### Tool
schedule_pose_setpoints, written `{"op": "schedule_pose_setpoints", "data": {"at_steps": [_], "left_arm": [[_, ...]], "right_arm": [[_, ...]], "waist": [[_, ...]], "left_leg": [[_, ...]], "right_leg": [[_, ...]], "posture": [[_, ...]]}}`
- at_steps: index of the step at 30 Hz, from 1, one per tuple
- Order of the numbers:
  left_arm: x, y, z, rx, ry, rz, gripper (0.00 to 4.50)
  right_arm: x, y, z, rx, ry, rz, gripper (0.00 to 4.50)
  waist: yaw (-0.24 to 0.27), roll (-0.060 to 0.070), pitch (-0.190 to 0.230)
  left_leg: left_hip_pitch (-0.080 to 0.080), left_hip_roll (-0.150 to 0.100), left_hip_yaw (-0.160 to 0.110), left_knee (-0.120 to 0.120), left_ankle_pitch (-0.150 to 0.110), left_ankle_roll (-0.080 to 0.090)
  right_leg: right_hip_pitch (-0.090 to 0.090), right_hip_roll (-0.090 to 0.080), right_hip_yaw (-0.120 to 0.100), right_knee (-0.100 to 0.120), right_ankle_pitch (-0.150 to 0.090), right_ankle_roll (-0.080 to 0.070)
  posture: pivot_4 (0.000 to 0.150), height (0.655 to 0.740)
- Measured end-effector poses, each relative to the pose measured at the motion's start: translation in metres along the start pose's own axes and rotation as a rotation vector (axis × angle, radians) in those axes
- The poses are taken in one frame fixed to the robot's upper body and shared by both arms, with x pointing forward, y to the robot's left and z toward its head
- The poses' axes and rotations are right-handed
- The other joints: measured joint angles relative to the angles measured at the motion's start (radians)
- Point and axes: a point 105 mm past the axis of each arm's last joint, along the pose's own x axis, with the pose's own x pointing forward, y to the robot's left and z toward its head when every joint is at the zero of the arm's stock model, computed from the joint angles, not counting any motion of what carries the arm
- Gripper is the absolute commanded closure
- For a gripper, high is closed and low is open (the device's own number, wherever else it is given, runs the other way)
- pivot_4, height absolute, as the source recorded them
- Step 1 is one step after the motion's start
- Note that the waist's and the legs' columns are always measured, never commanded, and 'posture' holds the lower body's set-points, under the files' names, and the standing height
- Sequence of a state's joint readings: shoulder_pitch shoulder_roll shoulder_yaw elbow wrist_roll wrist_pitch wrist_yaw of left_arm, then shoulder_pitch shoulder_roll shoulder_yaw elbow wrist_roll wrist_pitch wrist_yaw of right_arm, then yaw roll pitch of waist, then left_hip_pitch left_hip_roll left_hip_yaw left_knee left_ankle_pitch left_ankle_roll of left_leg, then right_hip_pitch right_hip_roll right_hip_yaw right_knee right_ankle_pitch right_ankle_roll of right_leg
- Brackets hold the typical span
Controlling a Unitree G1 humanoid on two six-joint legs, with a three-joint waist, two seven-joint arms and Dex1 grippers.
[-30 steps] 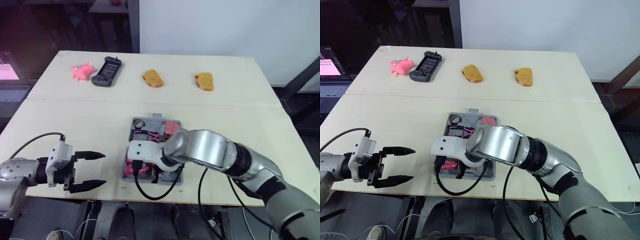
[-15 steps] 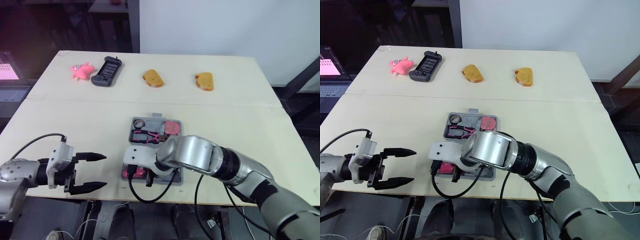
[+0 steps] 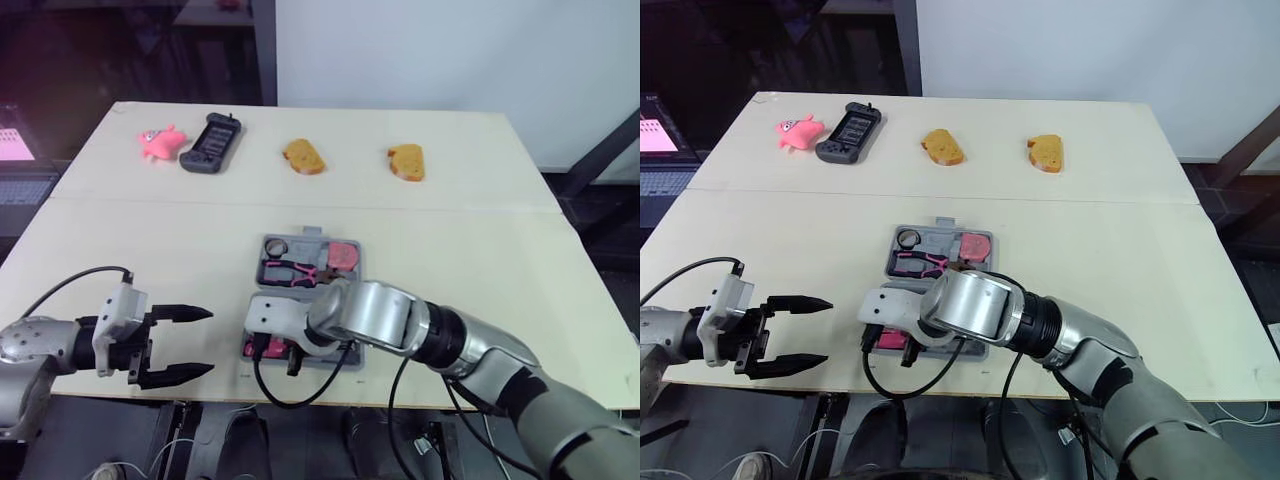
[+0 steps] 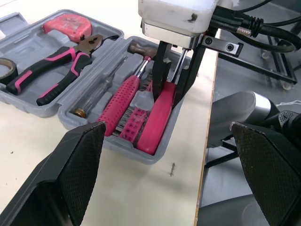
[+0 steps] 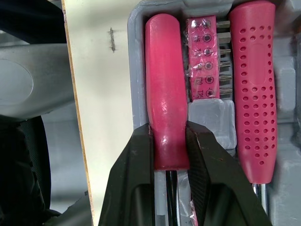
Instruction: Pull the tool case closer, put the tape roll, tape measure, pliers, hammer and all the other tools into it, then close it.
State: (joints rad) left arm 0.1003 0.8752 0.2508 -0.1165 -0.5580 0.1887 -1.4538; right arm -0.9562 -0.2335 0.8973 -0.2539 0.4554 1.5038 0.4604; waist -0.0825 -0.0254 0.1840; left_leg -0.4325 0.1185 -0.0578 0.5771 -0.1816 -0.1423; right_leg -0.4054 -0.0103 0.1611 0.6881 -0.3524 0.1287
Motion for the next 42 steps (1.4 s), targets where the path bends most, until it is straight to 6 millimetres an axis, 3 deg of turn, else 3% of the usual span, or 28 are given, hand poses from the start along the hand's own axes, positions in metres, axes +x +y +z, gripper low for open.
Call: {"op": "schedule_pose_setpoints", "data": {"at_steps": [7,8,9,10,14,22,25,30,33,36,40,42], "left_arm": [[-0.001,0.0,0.0,0.002,0.007,0.0,0.0],[-0.001,0.001,0.001,0.004,0.006,0.0,0.0],[-0.001,0.001,0.001,0.007,0.006,0.0,0.0],[-0.001,0.001,0.002,0.009,0.005,0.0,0.0],[-0.001,0.002,0.002,0.011,0.005,0.0,0.0],[-0.001,0.003,0.003,0.015,0.003,0.003,0.0],[-0.001,0.003,0.003,0.016,0.002,0.003,0.0],[-0.001,0.004,0.002,0.009,0.003,0.007,0.0],[-0.001,0.004,0.003,0.011,0.002,0.007,0.0],[-0.002,0.004,0.002,0.01,0.002,0.007,0.0],[-0.002,0.004,0.002,0.011,0.002,0.007,0.0],[-0.002,0.004,0.002,0.01,0.003,0.007,0.0]], "right_arm": [[0.002,0.001,0.001,-0.004,-0.015,0.006,4.1],[0.003,0.001,0.0,-0.004,-0.017,0.006,3.08],[0.002,0.0,0.001,-0.004,-0.022,0.001,2.49],[0.002,0.0,0.001,-0.005,-0.023,-0.002,2.18],[0.004,0.002,0.0,-0.003,-0.019,0.012,0.11],[0.0,0.003,0.001,-0.006,-0.034,0.015,0.04],[-0.013,0.0,0.009,-0.013,-0.125,0.012,0.04],[-0.031,0.004,0.004,-0.056,-0.304,0.01,0.04],[-0.031,0.008,-0.007,-0.011,-0.371,0.034,0.86],[-0.026,0.011,-0.019,0.014,-0.388,0.048,2.35],[-0.024,0.012,-0.014,0.005,-0.461,0.033,4.36],[-0.02,0.013,-0.011,0.017,-0.49,0.03,4.44]], "waist": [[-0.013,0.0,0.0],[-0.015,0.0,0.0],[-0.016,0.0,0.0],[-0.016,0.0,0.0],[-0.016,0.0,0.0],[-0.015,0.0,0.0],[-0.014,0.0,0.0],[-0.011,0.0,0.0],[-0.014,0.0,0.0],[-0.013,0.0,0.0],[-0.013,0.0,0.0],[-0.012,0.0,0.0]], "left_leg": [[0.0,0.0,0.0,0.0,0.0,0.0],[0.0,0.0,0.0,0.0,0.0,0.0],[0.0,0.0,0.0,0.0,0.0,0.0],[0.0,0.0,0.0,0.0,0.0,0.0],[-0.001,0.0,0.0,0.0,0.0,0.0],[-0.001,0.0,0.0,0.0,0.0,0.0],[-0.002,0.0,0.0,0.0,0.0,0.0],[-0.004,0.0,-0.001,0.0,0.0,0.0],[-0.004,0.0,-0.001,0.0,0.0,0.0],[-0.004,0.0,-0.001,0.001,0.0,0.0],[-0.004,0.0,-0.001,0.001,0.0,0.0],[-0.004,0.0,-0.001,0.002,0.0,0.0]], "right_leg": [[0.0,0.0,0.0,0.0,0.0,0.0],[0.0,0.0,0.0,0.0,0.0,0.0],[0.0,0.0,0.0,0.0,0.0,0.0],[0.0,0.0,0.0,0.0,0.0,0.0],[0.0,0.0,0.0,0.0,0.0,0.0],[0.0,0.0,0.0,0.0,0.0,0.0],[-0.001,0.0,0.0,0.0,0.0,0.0],[-0.001,0.0,-0.001,-0.002,0.0,0.0],[-0.001,0.0,-0.001,-0.002,0.0,0.0],[-0.001,0.0,-0.001,-0.001,0.0,0.0],[-0.001,0.0,-0.001,-0.001,0.0,0.0],[0.0,0.0,-0.001,-0.002,0.0,0.0]], "posture": [[0.15,0.7395],[0.15,0.7395],[0.15,0.7395],[0.15,0.7395],[0.15,0.7395],[0.15,0.7395],[0.15,0.7395],[0.15,0.7395],[0.15,0.7395],[0.15,0.7395],[0.15,0.7395],[0.15,0.7395]]}}
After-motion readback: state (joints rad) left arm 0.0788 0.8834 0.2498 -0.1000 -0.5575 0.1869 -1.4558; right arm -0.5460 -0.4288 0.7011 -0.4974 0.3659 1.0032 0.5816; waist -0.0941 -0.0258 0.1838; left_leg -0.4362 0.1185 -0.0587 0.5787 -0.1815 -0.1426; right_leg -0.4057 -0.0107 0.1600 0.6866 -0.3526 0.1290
